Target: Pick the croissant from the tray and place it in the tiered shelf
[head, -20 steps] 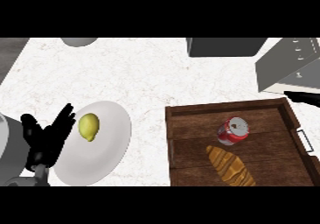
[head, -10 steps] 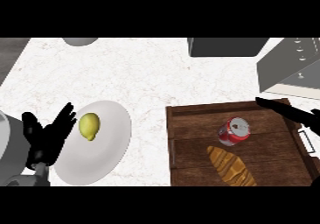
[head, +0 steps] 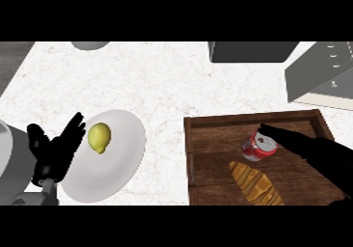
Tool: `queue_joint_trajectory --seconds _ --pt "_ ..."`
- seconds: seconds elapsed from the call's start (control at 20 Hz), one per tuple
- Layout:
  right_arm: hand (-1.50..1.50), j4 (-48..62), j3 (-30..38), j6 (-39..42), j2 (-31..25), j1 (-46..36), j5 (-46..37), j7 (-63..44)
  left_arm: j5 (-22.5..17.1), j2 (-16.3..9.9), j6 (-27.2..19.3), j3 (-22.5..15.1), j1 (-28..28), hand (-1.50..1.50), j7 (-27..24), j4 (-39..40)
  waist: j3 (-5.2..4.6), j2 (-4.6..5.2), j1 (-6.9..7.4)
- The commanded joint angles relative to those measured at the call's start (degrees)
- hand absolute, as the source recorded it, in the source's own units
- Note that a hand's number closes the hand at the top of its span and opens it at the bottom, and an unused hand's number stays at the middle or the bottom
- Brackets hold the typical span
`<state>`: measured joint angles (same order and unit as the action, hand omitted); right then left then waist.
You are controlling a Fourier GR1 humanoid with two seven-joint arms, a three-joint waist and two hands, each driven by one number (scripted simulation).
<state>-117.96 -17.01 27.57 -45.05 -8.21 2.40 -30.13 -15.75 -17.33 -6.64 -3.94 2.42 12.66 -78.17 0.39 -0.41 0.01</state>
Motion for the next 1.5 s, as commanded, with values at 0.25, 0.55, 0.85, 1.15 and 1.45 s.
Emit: queue_joint_trajectory --seconds 0.25,0.55,0.85,1.15,1.45 --pt "-1.50 -0.6 -3.2 0.0 5.7 3.4 -12.0 -4.1 0.1 0.9 2.3 1.3 0.1 0.00 2.0 2.5 -0.39 0.39 -0.10" --pt "-1.50 -3.8 -3.5 0.4 8.6 6.8 -18.1 -4.1 1.0 1.5 2.1 1.8 -0.4 0.00 4.6 -0.2 -0.39 0.35 -0.13" --pt "-1.50 0.5 -5.8 1.6 15.2 3.9 -24.0 -4.5 4.3 3.5 2.3 1.2 -3.6 0.00 0.5 0.2 -0.41 0.40 0.14" --pt "-1.50 5.2 -4.5 -1.6 13.2 9.8 -32.2 4.9 3.0 3.8 2.7 4.1 2.6 0.00 3.7 3.2 -0.38 0.42 -0.31" --pt "-1.50 12.1 -6.2 -6.0 18.4 8.4 -39.5 10.3 4.8 4.0 2.4 4.8 2.9 0.00 5.1 1.8 -0.38 0.44 -0.16"
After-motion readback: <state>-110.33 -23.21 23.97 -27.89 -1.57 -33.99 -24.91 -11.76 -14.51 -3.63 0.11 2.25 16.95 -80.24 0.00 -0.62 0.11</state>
